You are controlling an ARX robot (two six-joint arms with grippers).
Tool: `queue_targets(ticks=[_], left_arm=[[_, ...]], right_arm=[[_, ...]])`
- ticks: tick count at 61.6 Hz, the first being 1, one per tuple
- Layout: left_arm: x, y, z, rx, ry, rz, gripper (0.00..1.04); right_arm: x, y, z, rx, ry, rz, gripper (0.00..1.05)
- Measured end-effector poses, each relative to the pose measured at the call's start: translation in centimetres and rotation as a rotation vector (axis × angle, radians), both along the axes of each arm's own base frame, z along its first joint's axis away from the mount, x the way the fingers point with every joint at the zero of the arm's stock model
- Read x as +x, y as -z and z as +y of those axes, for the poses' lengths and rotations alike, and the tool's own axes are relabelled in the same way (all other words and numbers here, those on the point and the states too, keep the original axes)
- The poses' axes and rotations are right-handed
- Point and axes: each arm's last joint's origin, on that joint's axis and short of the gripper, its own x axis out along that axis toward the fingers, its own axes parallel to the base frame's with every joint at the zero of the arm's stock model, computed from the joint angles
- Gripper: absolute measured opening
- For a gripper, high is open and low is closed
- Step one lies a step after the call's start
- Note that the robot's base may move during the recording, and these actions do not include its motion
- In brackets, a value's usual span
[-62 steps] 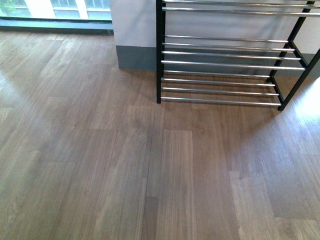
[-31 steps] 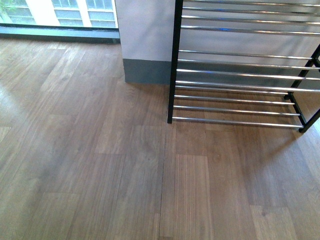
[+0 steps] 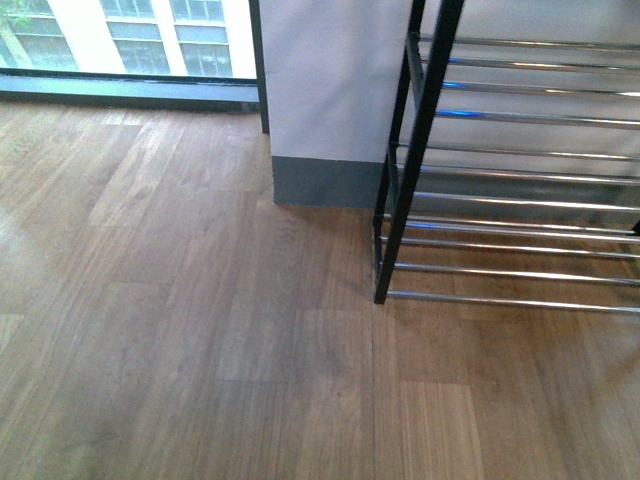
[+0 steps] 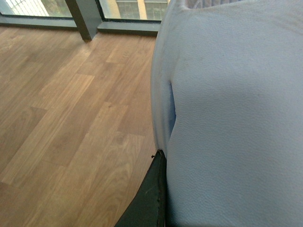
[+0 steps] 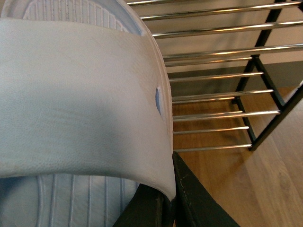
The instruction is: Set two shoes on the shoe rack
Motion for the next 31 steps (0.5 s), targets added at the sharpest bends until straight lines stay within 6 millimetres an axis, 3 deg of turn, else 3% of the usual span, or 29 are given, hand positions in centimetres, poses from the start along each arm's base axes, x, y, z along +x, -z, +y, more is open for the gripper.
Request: queue_targets(ticks=[31], left_arm=[[-0.01, 0.0, 0.01, 0.001, -0.003, 0.0, 0.03]], right_arm=[[0.01, 0.01, 0.04, 0.001, -0.005, 0.0, 0.01]])
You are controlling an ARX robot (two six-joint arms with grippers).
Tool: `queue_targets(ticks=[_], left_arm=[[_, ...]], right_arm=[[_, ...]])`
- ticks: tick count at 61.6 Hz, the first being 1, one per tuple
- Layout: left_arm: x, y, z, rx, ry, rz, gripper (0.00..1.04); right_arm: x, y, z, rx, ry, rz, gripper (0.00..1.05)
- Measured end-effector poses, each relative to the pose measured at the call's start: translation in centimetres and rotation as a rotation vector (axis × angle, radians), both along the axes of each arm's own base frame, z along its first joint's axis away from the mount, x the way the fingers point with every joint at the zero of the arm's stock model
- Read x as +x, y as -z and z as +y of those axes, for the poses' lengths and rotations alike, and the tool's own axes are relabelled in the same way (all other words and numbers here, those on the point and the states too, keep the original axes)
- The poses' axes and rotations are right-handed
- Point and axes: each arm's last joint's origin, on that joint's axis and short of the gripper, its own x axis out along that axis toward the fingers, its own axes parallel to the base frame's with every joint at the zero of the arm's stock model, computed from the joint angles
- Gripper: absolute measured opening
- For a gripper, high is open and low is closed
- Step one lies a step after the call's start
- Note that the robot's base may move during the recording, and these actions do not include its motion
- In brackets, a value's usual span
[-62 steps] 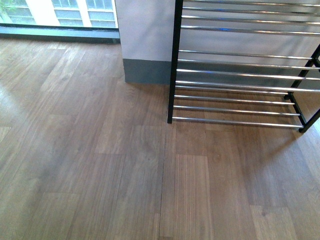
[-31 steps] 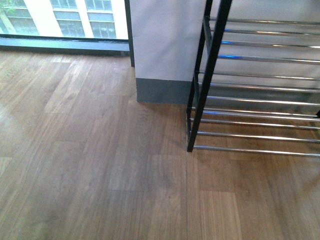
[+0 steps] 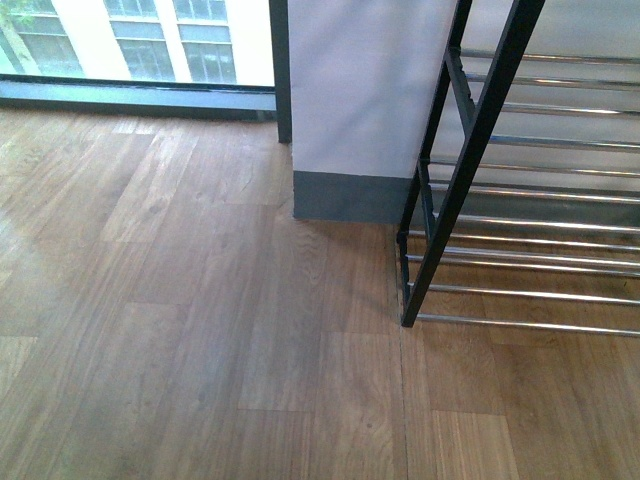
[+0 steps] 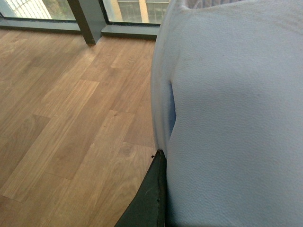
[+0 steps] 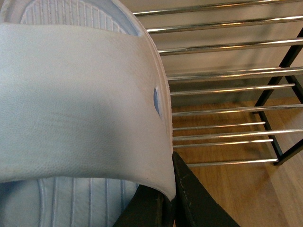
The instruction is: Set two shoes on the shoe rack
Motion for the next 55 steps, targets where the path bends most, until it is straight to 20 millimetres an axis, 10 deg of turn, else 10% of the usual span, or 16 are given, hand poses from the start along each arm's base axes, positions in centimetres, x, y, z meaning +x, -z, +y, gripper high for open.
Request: queue_targets(ticks=[55], left_arm=[[0.0, 0.06, 0.0, -0.001, 0.0, 0.002, 0.03]], right_arm=[[-0.01, 0.01, -0.01, 0.0, 0.001, 0.0, 0.01]])
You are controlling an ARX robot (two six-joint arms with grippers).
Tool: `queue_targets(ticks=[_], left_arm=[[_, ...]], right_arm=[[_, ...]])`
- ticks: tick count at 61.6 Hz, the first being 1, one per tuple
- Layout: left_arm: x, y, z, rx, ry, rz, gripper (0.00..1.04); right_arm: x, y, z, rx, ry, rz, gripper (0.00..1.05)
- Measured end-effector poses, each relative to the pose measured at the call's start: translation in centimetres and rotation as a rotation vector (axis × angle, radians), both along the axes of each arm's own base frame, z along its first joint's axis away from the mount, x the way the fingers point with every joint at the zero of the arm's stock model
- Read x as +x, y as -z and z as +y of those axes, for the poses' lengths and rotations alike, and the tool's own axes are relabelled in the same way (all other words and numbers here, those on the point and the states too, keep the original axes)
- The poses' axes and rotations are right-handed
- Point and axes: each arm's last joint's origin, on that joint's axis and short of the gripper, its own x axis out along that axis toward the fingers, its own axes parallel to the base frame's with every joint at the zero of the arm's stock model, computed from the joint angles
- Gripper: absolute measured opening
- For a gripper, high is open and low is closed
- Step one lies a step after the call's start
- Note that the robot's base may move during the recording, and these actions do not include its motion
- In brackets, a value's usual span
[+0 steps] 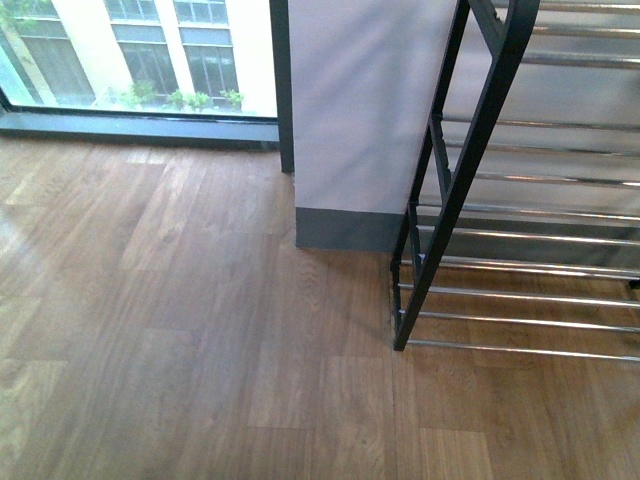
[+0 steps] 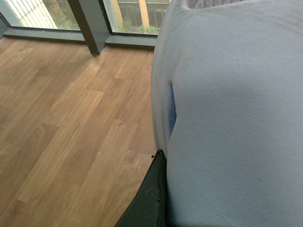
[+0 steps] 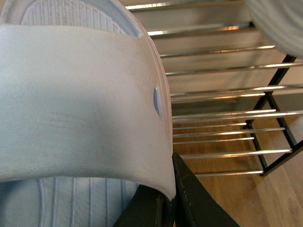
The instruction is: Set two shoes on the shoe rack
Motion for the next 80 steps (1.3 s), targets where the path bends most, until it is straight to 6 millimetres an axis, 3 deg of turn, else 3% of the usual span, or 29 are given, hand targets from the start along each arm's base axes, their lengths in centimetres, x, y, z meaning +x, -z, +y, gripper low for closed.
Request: queue_targets(ticks=[35, 46, 57, 80], left_arm=[[0.0, 0.0, 0.0, 0.001, 0.0, -0.001, 0.03], [0.0, 0.0, 0.0, 0.001, 0.0, 0.0, 0.03], [0.0, 0.0, 0.0, 0.0, 0.0, 0.0, 0.03], [0.0, 0.0, 0.0, 0.0, 0.0, 0.0, 0.03]], right_arm=[[0.1, 0.0, 0.0, -0.005, -0.007, -0.007, 0.01], [0.9, -0.6, 0.2, -0.123, -0.031, -0.268, 0.01], [4.2, -2.7, 0.6, -0.124, -0.045, -0.258, 0.01], [13.7, -2.4, 0.5, -0.151, -0.054, -0.041, 0.01]])
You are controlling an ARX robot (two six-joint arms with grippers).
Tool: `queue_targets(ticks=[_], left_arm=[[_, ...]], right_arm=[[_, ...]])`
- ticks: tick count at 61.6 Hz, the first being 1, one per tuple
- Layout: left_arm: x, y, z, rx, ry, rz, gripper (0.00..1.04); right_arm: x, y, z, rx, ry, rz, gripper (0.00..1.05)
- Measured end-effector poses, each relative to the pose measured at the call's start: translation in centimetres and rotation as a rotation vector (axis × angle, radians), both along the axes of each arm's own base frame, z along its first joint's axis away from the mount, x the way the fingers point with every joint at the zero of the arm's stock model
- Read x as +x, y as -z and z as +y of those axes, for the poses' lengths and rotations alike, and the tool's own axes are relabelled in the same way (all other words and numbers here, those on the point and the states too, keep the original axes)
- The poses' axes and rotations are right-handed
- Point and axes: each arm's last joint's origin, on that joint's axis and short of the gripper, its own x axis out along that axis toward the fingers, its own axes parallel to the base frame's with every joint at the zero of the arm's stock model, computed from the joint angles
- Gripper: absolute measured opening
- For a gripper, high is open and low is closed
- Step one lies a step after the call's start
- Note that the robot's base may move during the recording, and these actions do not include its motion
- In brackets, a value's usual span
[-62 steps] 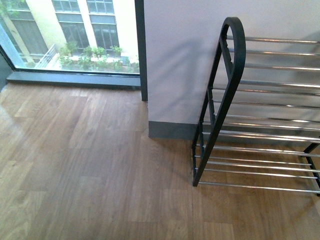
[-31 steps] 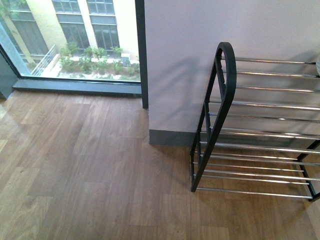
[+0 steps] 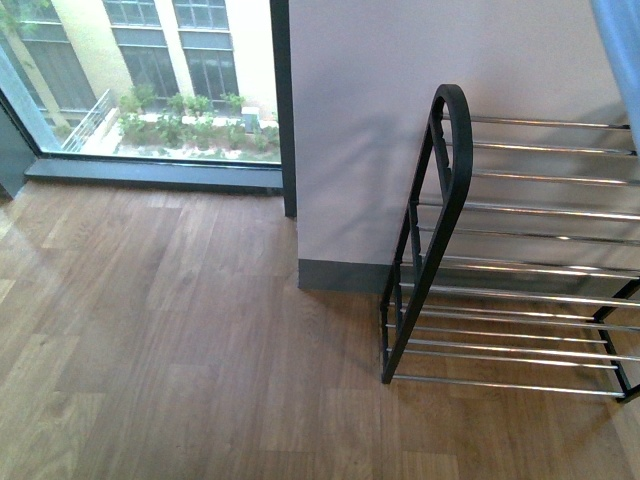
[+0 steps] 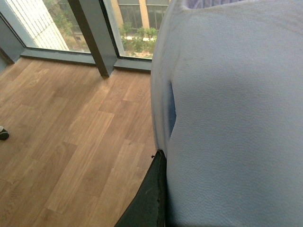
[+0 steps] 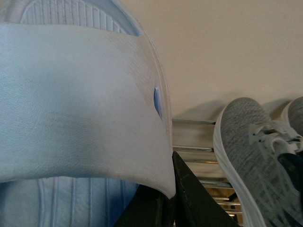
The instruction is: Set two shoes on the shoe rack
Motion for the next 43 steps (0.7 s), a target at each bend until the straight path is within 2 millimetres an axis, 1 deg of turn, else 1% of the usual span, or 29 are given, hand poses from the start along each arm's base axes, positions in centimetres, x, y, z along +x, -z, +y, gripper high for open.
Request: queue_targets(ticks=[10, 18, 22, 28, 33, 43], left_arm=[[0.0, 0.0, 0.0, 0.0, 0.0, 0.0, 0.03], [0.0, 0.0, 0.0, 0.0, 0.0, 0.0, 0.03], [0.0, 0.0, 0.0, 0.0, 0.0, 0.0, 0.03], [0.0, 0.0, 0.0, 0.0, 0.0, 0.0, 0.03], [0.0, 0.0, 0.0, 0.0, 0.0, 0.0, 0.03], [0.0, 0.0, 0.0, 0.0, 0.0, 0.0, 0.03]], right_arm=[[3.5, 1.9, -0.8, -0.014, 0.004, 0.127, 0.01], [5.5, 3.2, -1.7, -0.016, 0.025, 0.204, 0.01], [6.4, 3.9, -2.4, -0.013, 0.037, 0.247, 0.01], [8.0, 4.9, -4.2, -0.008, 0.087, 0.306, 0.01], [8.9, 5.4, -5.4, -0.02, 0.125, 0.331, 0.01], [10.0, 6.0, -7.3, -0.04, 0.174, 0.372, 0.01]])
